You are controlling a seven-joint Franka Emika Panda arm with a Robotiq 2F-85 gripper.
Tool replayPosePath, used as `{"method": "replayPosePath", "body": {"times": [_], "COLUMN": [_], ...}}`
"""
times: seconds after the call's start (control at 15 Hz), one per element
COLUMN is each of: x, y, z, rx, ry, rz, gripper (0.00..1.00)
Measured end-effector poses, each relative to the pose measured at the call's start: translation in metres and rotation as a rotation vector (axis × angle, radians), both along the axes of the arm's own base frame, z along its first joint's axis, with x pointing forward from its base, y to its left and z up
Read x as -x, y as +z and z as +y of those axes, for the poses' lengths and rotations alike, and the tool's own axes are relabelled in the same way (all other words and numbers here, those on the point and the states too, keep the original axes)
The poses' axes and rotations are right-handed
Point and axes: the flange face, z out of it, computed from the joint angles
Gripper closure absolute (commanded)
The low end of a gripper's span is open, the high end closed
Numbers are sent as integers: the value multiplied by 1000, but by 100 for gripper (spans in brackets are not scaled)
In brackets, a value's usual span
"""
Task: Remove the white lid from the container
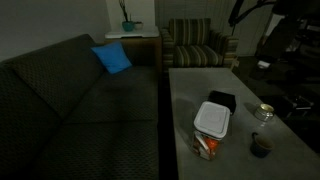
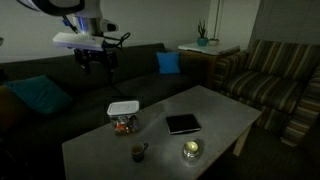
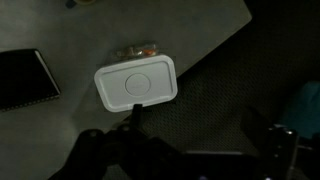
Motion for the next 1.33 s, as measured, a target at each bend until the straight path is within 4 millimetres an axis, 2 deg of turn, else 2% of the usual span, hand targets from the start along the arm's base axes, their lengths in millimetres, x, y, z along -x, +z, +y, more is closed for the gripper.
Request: {"method": "replayPosePath", "body": {"times": [0.07,0.13,0.2,0.33,0.4,0.67,1.0,1.33], "x": [-10,-18,-26,-40,-45,-60,-77,-87], "y": [-10,-19,-30,-53,-64,-102,-137,-160], "z": [3,7,11,19,22,31,28,19], "rx": [-13,-22,-28,-29,-27,-23,-16,11], "ry": [-4,-1,7,24,31,29,-8,-38], "rz": [-26,-40,-46,-44,-39,-20,-9,-3], "gripper": [0,5,26,31,36,65,98,100]}}
